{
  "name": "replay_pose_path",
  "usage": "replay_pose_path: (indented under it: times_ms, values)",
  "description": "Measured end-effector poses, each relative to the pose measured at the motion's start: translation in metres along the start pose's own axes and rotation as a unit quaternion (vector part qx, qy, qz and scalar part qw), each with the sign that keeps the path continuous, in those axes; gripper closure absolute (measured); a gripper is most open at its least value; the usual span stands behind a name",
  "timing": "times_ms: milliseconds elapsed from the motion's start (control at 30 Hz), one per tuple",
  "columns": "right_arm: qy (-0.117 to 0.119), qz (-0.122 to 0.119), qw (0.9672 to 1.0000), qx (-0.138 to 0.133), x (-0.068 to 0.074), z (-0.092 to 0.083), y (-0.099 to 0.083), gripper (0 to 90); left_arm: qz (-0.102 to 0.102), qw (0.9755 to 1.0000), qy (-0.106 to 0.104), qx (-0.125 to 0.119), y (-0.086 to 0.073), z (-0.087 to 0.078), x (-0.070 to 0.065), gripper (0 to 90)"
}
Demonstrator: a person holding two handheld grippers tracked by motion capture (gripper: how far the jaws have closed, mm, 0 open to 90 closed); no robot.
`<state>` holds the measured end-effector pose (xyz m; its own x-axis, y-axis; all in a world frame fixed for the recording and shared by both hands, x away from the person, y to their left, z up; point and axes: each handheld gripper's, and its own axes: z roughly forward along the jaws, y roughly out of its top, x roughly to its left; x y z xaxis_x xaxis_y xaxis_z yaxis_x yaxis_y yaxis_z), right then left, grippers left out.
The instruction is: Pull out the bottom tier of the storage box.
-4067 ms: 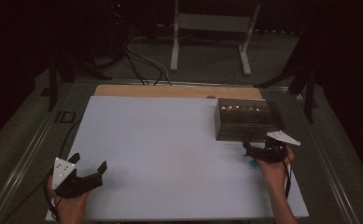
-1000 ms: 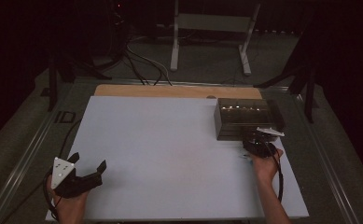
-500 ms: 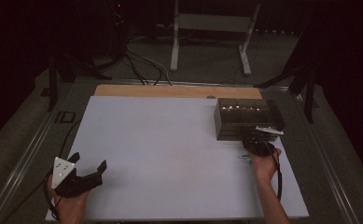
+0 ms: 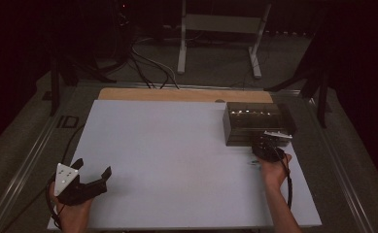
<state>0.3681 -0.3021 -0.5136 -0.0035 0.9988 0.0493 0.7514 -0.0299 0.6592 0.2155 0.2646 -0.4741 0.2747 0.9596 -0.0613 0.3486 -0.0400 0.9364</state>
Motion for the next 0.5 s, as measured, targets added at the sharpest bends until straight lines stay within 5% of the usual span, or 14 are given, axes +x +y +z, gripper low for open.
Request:
replay_pose_path:
  times_ms: [500]
  values:
    - [0.000,-0.017,0.9998,0.012,-0.0007,-0.0071,-0.0052,56.5,-0.002,1.0000,0.004,-0.001,-0.0003,-0.0020,0.0018,3.3]
